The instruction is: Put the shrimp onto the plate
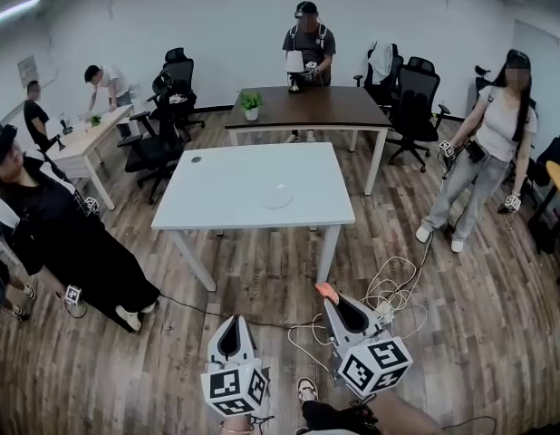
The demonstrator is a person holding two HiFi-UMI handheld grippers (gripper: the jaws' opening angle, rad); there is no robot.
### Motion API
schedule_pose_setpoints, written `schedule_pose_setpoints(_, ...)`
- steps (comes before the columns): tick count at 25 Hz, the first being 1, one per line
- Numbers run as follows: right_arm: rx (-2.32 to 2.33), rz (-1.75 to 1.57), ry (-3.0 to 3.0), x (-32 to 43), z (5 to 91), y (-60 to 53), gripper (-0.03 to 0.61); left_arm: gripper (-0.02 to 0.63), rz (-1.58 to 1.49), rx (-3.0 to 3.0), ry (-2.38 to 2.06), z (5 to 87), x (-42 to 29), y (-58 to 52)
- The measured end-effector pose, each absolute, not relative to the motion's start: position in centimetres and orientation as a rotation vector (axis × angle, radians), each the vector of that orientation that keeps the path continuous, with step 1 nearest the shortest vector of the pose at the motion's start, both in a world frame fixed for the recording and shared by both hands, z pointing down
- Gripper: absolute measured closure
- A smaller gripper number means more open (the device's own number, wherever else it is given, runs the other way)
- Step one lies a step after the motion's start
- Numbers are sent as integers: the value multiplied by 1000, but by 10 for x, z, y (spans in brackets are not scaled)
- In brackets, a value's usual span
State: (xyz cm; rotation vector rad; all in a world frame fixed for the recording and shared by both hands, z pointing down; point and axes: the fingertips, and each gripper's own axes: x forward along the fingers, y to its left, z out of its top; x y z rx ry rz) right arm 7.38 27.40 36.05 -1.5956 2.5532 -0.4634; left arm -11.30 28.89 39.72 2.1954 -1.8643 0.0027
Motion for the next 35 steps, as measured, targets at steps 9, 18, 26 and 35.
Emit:
schedule_pose_setpoints(9, -1601, -449, 2609, 79, 365, 176, 503, 609, -29, 2195, -1858, 399, -97, 188)
schedule_pose_setpoints(18, -1623, -461, 2585, 103, 371, 93, 503, 609, 1, 2178, -1868, 408, -91, 106)
schedule_pose_setpoints(26, -1629, -533, 2556, 111, 388, 49, 503, 607, 68, 2165, -1870, 418, -90, 64)
schedule_pose_setpoints(35, -1685, -516, 2500, 111, 393, -12, 503, 607, 62, 2254, -1810, 417, -83, -15)
